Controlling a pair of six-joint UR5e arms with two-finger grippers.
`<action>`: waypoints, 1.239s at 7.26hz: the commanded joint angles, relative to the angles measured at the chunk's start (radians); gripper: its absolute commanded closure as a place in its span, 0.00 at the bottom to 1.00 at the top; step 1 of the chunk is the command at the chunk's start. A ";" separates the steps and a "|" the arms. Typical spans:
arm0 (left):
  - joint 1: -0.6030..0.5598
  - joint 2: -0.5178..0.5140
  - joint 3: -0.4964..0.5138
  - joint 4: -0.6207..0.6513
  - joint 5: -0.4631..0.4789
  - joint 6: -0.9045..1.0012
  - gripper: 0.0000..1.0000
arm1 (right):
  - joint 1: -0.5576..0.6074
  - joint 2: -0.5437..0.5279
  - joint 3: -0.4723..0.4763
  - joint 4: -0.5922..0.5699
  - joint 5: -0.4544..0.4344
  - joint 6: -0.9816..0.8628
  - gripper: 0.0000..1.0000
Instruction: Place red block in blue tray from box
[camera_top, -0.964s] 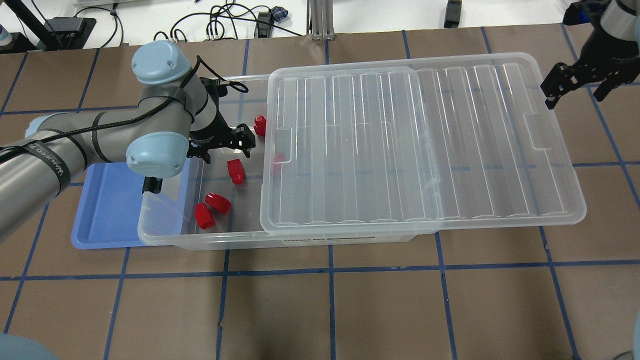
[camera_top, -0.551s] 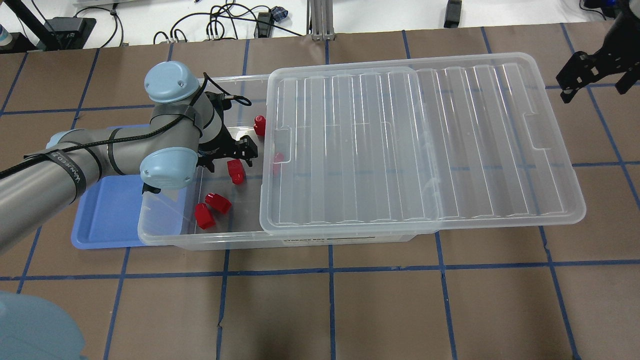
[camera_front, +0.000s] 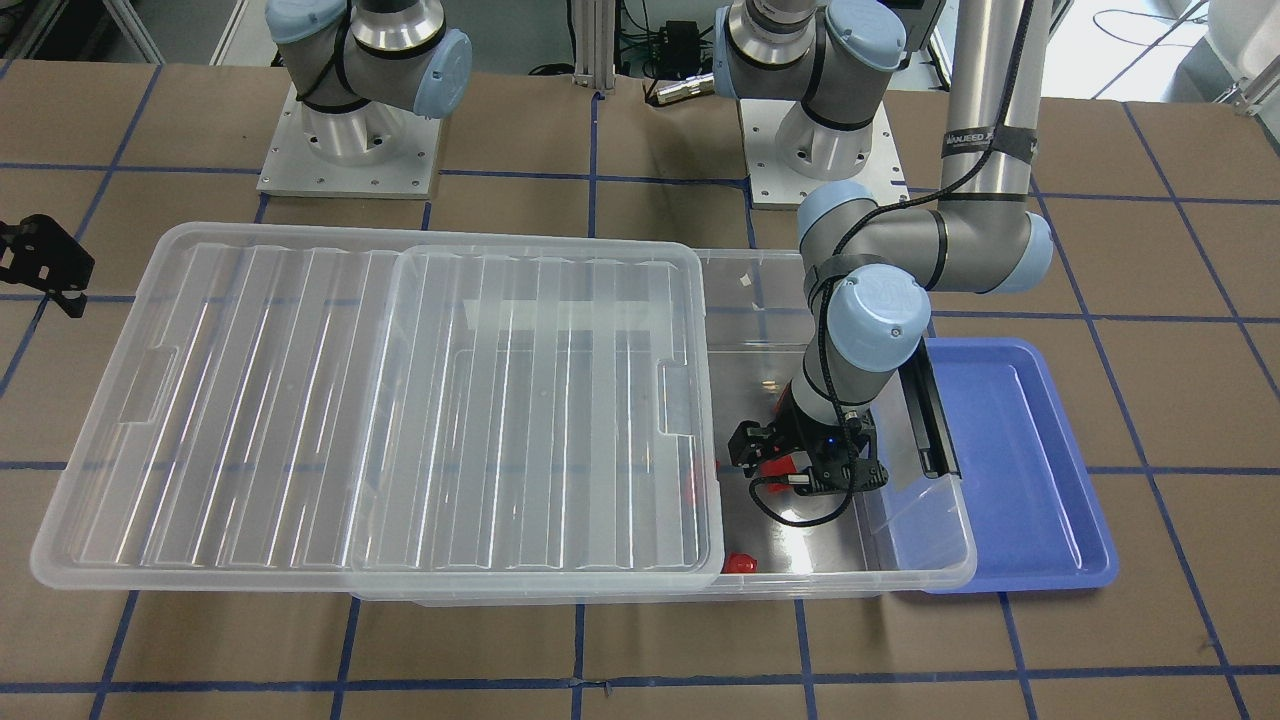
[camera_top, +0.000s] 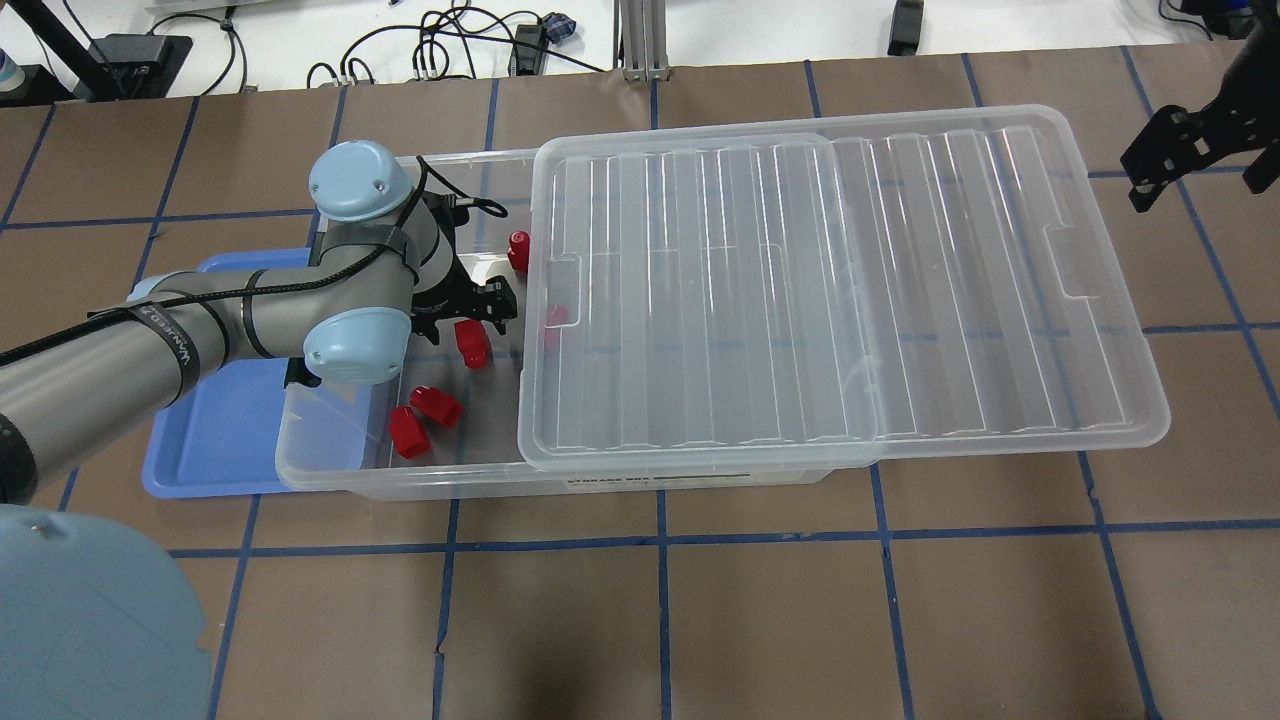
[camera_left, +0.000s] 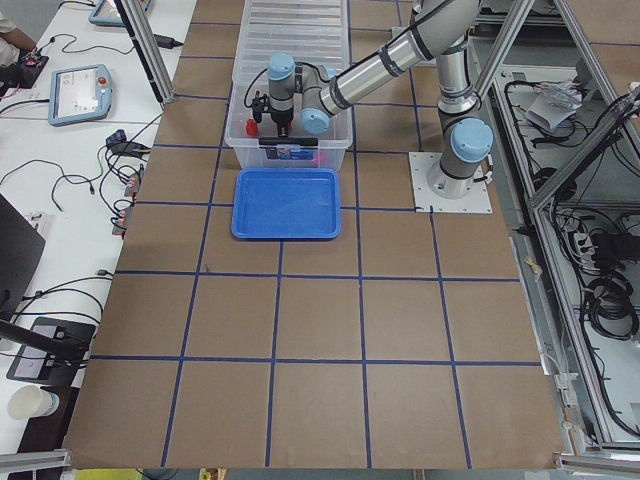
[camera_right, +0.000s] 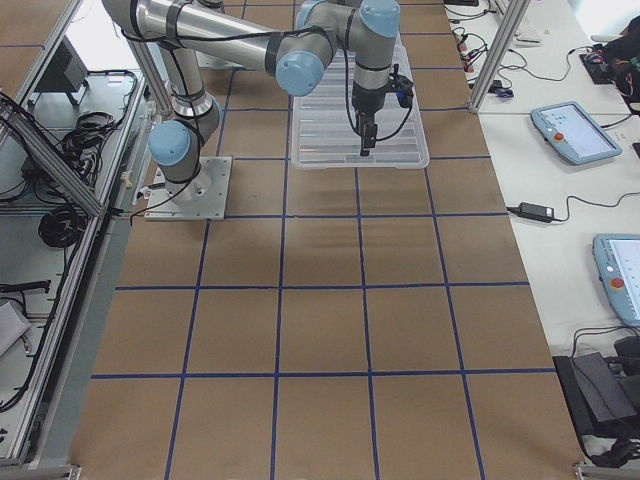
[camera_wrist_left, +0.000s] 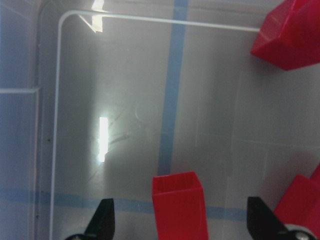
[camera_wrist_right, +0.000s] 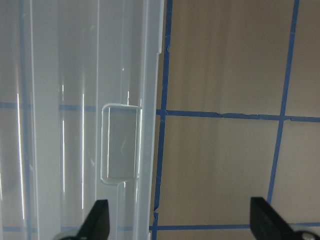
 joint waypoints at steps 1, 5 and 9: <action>-0.001 -0.017 -0.001 0.004 0.001 -0.012 0.54 | 0.000 -0.006 0.000 0.030 -0.001 0.001 0.00; -0.014 0.032 0.028 -0.040 0.041 -0.003 0.76 | 0.000 0.000 -0.003 0.035 0.001 -0.001 0.00; -0.004 0.138 0.173 -0.293 -0.010 0.002 0.76 | 0.000 0.003 0.000 0.036 0.001 -0.001 0.00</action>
